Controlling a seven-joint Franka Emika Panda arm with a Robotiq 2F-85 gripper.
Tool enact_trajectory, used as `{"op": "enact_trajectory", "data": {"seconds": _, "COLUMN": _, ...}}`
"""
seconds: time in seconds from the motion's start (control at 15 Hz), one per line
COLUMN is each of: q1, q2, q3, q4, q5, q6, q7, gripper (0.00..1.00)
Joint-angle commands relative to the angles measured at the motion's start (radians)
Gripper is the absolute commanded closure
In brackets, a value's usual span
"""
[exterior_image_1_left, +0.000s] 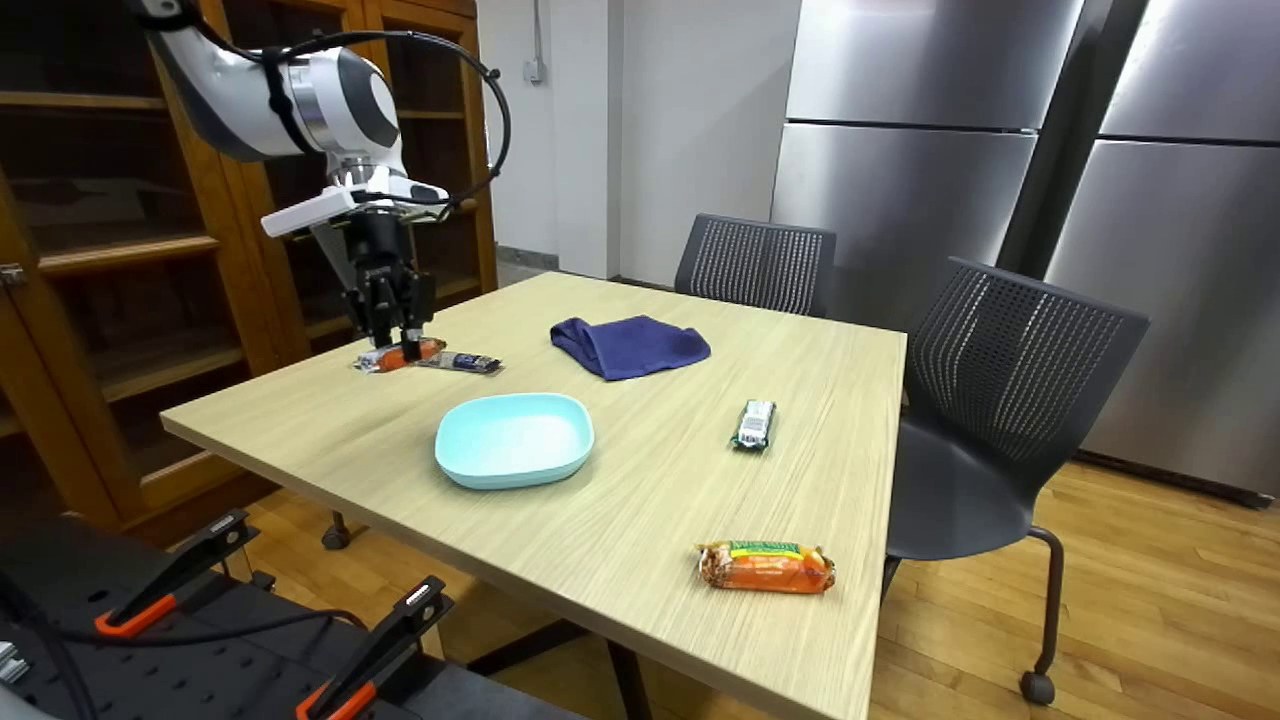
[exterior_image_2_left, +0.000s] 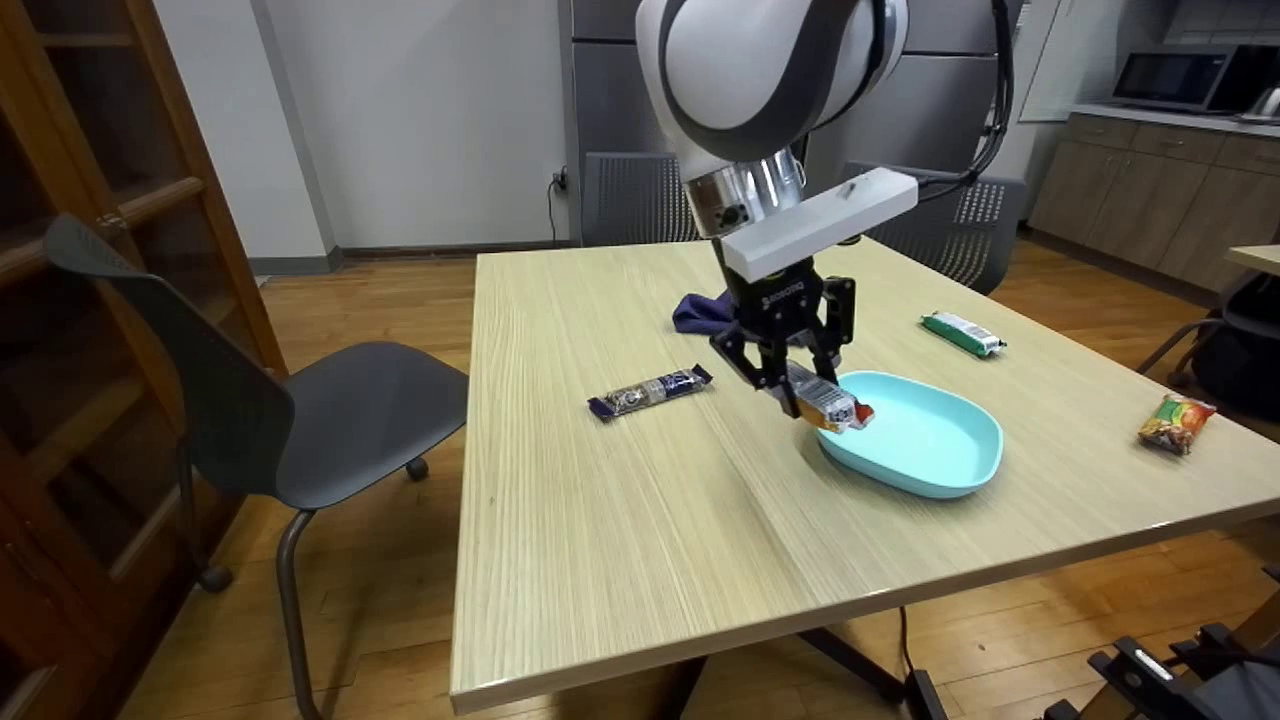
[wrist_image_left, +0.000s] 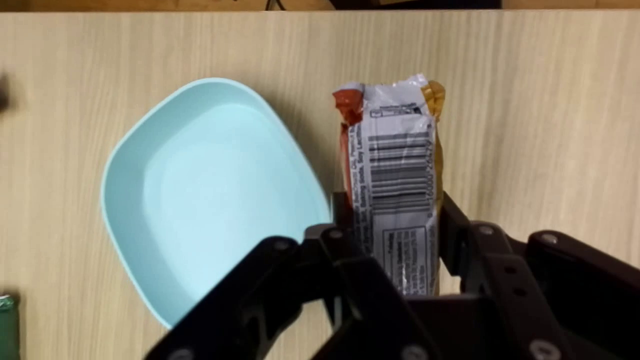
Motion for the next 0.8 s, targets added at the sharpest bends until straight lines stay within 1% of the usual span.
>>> {"op": "enact_trajectory", "data": {"seconds": 0.0, "q1": -0.04, "q2": -0.06, "q3": -0.005, "q4": -0.068, "q5": -0.077, "q6": -0.023, "q7": -0.075, "gripper": 0.83}}
{"op": "enact_trajectory", "data": {"seconds": 0.27, "q1": -0.084, "q2": -0.06, "q3": -0.014, "q4": -0.105, "q5": -0.13, "q6": -0.012, "q7": -0.134, "gripper": 0.83}}
{"op": "enact_trajectory", "data": {"seconds": 0.73, "q1": -0.147, "q2": -0.047, "q3": -0.023, "q4": -0.143, "q5": -0.141, "q6": 0.015, "q7": -0.211, "gripper": 0.83}}
